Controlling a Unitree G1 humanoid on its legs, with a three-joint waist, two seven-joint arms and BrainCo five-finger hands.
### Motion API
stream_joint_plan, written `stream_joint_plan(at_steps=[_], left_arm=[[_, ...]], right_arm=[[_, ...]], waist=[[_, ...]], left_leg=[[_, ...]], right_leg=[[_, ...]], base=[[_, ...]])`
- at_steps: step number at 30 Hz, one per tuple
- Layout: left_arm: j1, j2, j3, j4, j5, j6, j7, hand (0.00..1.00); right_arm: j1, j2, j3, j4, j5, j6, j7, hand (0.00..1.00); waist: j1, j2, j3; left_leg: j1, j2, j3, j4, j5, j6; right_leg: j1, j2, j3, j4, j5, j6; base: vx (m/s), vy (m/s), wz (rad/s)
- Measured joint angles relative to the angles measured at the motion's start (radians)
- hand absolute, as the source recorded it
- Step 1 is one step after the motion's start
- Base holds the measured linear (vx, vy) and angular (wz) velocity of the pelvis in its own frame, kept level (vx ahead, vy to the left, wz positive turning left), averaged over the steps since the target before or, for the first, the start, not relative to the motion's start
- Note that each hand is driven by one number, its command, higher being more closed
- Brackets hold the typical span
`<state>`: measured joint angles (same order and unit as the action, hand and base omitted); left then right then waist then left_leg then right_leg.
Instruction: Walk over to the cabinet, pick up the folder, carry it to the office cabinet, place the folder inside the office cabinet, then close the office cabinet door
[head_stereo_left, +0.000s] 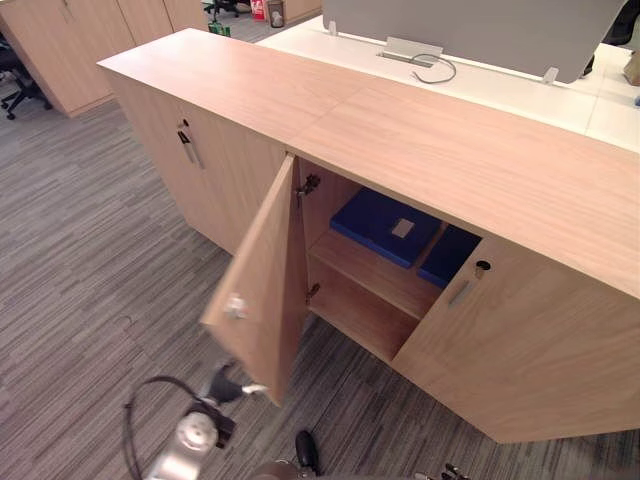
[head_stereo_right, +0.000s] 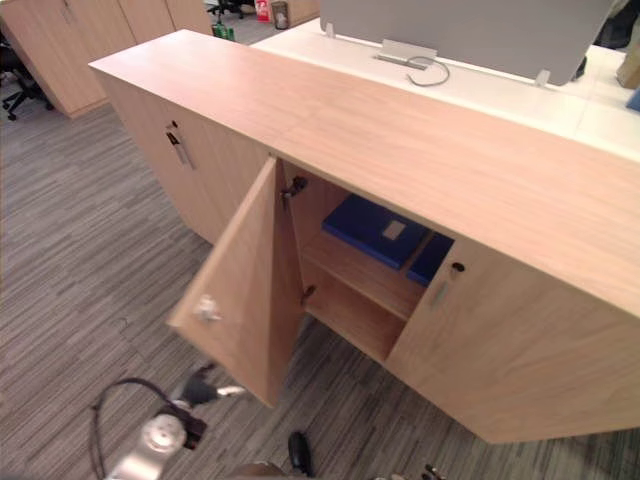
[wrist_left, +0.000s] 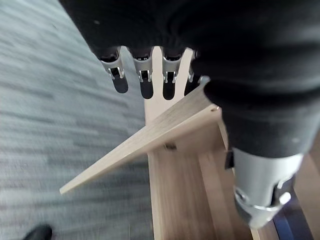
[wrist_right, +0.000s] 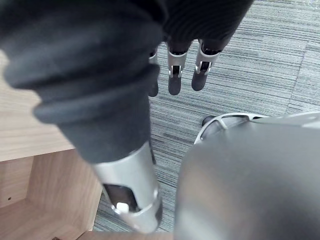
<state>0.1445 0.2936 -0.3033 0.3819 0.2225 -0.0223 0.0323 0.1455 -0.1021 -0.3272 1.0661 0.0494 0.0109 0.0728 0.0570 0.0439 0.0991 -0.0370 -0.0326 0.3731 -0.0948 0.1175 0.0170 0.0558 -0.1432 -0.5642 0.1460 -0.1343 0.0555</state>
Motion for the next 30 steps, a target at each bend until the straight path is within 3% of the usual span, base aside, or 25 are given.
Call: stream_joint_plan(at_steps=[4,8,13,19,23,27,29,30], left_arm=[[-0.019,-0.087,-0.145,-0.09,0.038,-0.072,-0.062,0.0],[-0.106,-0.096,-0.204,-0.181,0.043,-0.148,-0.064,0.0],[-0.163,-0.095,-0.249,-0.187,0.035,-0.166,-0.084,0.0],[-0.165,-0.102,-0.309,-0.166,-0.054,-0.182,-0.109,0.0],[-0.166,-0.156,-0.217,-0.018,-0.152,-0.181,-0.106,0.0],[-0.154,-0.192,-0.025,0.165,-0.283,-0.154,-0.074,0.0],[-0.137,-0.191,0.033,0.227,-0.302,-0.149,-0.042,0.0],[-0.13,-0.184,0.066,0.263,-0.302,-0.144,-0.023,0.0]], right_arm=[[-0.021,0.001,0.007,0.012,-0.013,-0.002,-0.002,0.0],[-0.022,0.0,0.008,0.017,-0.014,-0.003,-0.003,0.0],[-0.035,-0.002,0.015,0.033,-0.031,-0.004,-0.003,0.0],[-0.065,-0.003,0.052,0.038,-0.031,-0.012,-0.003,0.0],[-0.066,0.0,0.05,0.038,-0.031,-0.013,-0.003,0.0],[-0.066,0.006,0.043,0.036,-0.029,-0.013,-0.007,0.0],[-0.064,0.009,0.042,0.036,-0.027,-0.014,-0.009,0.0],[-0.064,0.01,0.039,0.036,-0.023,-0.014,-0.009,0.0]], waist=[[-0.032,-0.002,-0.004],[-0.046,0.002,-0.013],[-0.062,0.0,-0.02],[-0.068,-0.001,-0.026],[-0.074,-0.005,-0.026],[-0.093,-0.018,-0.025],[-0.093,-0.023,-0.027],[-0.094,-0.031,-0.022]], left_leg=[[0.0,0.001,-0.001,0.0,0.005,0.004],[-0.004,0.005,-0.012,0.0,0.016,0.021],[0.0,0.008,-0.043,0.0,0.024,0.032],[0.005,0.024,-0.027,0.0,0.025,0.029],[0.023,0.037,0.014,0.0,0.018,0.018],[0.04,0.051,0.064,0.0,0.011,0.008],[0.037,0.062,0.089,0.022,-0.003,0.004],[0.012,0.079,0.104,0.091,-0.04,0.004]], right_leg=[[0.0,0.002,-0.003,-0.005,0.006,-0.006],[0.004,0.012,-0.011,-0.021,0.016,-0.005],[0.034,0.026,-0.047,-0.045,0.015,-0.002],[0.04,0.044,-0.035,-0.062,0.015,-0.002],[0.041,0.052,0.005,-0.069,0.016,-0.003],[0.038,0.063,0.056,-0.079,0.021,-0.011],[0.034,0.069,0.078,-0.085,0.025,-0.017],[0.033,0.069,0.094,-0.09,0.029,-0.022]], base=[[-0.01,0.015,-0.05],[0.0,0.002,0.0],[0.01,-0.032,0.19],[-0.02,-0.029,-0.08],[-0.05,-0.011,-0.3],[-0.06,-0.016,-0.37],[-0.04,-0.037,-0.42],[-0.04,-0.082,-0.46]])
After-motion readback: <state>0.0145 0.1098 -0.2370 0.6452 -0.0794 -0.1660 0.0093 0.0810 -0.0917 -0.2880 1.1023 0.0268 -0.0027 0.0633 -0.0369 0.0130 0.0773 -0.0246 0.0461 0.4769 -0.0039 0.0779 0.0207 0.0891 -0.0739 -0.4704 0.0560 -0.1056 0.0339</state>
